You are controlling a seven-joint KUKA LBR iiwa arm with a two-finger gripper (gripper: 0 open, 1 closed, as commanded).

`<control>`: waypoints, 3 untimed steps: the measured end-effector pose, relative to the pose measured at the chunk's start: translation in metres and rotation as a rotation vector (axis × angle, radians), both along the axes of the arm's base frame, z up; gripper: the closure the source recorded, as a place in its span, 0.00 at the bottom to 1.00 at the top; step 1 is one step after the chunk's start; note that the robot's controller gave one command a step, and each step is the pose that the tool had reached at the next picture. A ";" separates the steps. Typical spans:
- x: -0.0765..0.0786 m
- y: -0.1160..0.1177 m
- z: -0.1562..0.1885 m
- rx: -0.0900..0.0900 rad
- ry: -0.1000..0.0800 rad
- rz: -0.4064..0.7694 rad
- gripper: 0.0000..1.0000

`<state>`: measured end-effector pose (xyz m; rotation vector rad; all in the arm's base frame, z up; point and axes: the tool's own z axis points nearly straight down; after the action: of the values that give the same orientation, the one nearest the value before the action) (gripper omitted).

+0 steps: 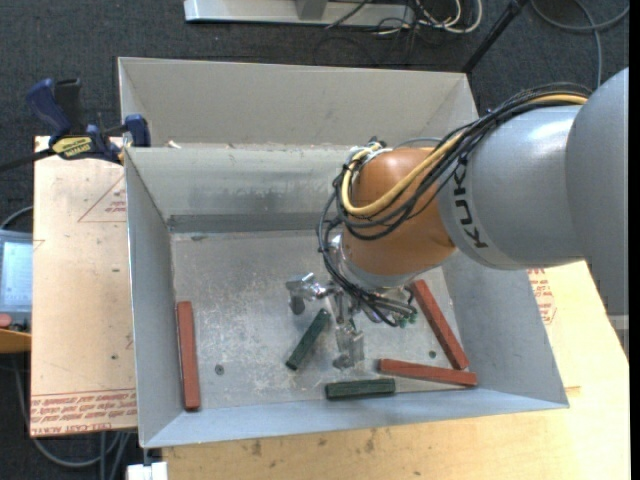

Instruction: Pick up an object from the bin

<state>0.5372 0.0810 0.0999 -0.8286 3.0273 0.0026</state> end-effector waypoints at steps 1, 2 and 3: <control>0.006 0.004 -0.030 -0.001 0.003 0.143 0.00; 0.007 0.004 -0.030 -0.001 0.002 0.141 0.00; 0.007 0.004 -0.029 -0.001 0.000 0.140 1.00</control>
Offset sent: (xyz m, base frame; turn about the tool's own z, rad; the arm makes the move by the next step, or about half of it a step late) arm 0.0064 0.0025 -0.0299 -0.1452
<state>0.5446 0.0850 0.0707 -1.0389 2.9625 0.0020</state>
